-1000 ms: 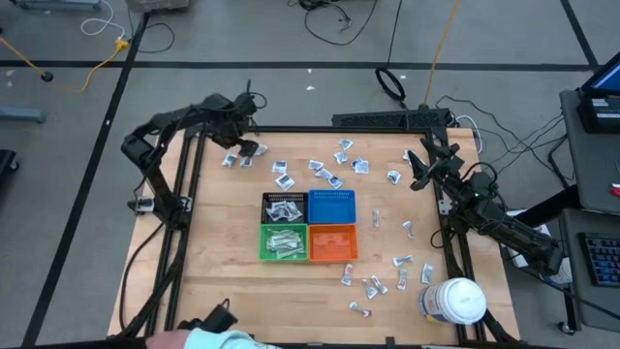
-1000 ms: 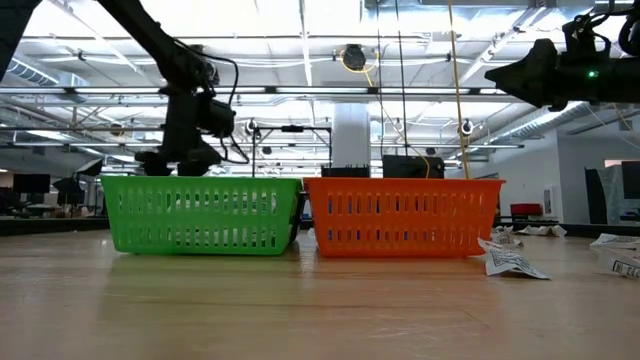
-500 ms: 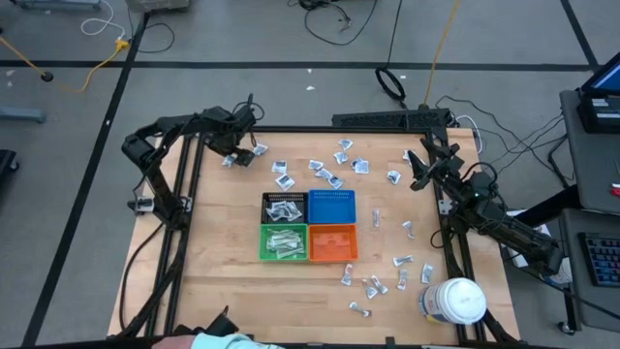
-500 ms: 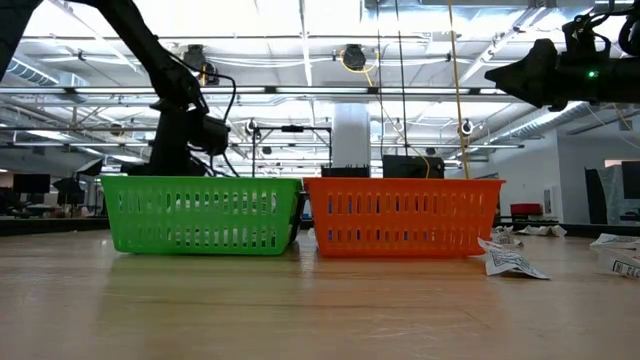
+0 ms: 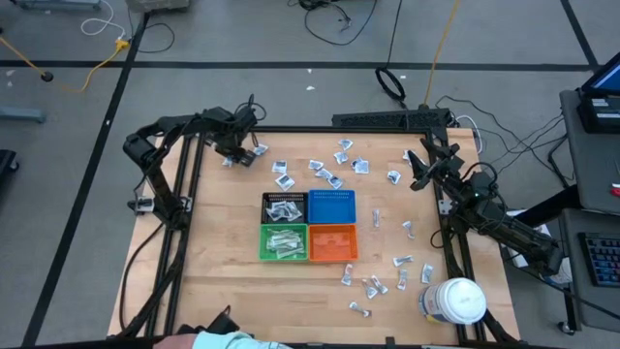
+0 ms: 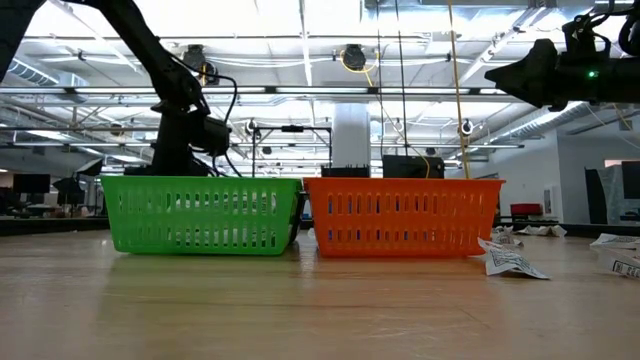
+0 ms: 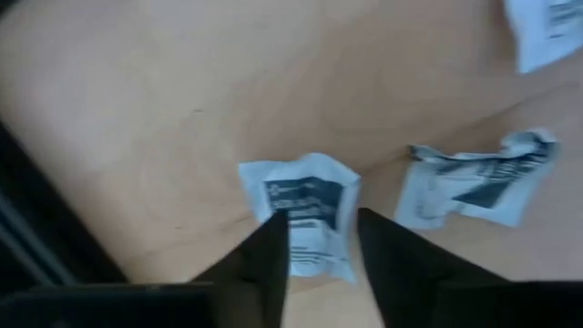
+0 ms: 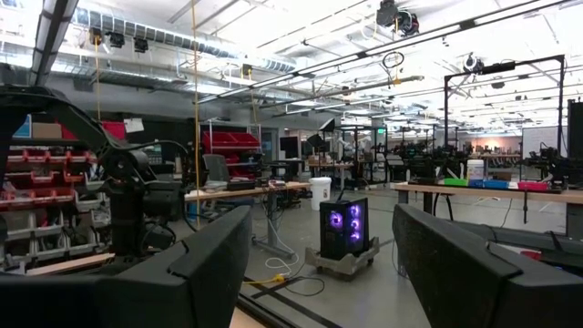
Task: Pick & Place First Aid Supplies
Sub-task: Put the towelette pack into the black bin
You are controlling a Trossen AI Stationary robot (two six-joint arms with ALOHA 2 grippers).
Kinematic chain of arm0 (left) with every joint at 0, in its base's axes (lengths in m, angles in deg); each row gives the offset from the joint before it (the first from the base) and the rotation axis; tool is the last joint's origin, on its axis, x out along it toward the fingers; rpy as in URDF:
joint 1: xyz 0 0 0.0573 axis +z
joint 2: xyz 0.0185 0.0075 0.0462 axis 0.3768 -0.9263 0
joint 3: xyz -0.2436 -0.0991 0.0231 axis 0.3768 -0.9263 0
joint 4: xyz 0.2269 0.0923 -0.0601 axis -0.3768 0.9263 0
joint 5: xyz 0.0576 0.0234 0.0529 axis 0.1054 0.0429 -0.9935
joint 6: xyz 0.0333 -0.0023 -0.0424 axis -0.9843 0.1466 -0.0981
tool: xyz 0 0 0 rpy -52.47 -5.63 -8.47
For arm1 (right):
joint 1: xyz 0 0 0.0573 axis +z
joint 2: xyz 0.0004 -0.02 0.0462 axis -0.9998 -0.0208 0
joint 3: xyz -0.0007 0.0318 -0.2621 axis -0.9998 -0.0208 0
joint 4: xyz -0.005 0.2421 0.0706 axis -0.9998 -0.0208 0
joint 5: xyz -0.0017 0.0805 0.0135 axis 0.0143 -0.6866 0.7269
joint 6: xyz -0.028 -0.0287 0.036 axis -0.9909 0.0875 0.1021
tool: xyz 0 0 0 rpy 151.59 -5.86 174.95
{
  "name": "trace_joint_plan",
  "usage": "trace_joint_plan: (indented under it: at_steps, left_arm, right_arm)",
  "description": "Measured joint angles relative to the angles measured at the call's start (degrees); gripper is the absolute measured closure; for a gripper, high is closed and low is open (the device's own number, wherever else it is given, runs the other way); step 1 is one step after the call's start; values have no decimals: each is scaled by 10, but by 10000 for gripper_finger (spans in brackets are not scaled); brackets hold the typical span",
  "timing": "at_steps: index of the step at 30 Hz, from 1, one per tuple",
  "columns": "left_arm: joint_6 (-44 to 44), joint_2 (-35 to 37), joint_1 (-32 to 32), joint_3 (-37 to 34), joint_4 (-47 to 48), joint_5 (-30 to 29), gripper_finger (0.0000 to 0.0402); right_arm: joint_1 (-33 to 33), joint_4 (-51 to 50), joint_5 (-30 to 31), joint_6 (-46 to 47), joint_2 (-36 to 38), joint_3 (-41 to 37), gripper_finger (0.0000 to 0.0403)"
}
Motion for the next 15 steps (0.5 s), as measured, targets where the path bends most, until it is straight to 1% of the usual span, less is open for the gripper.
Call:
trace_joint_plan:
  at_steps: [5,6,12,15]
  left_arm:
    - [-11,0,0,0,-2,37,375]
    - [-15,0,0,0,-2,44,387]
    - [-8,0,-1,1,-1,50,399]
    - [-3,5,-6,10,17,45,400]
  right_arm:
    - [0,0,0,0,0,0,140]
    - [0,0,0,0,0,0,140]
    - [0,0,0,0,0,0,140]
    - [0,0,0,0,0,0,140]
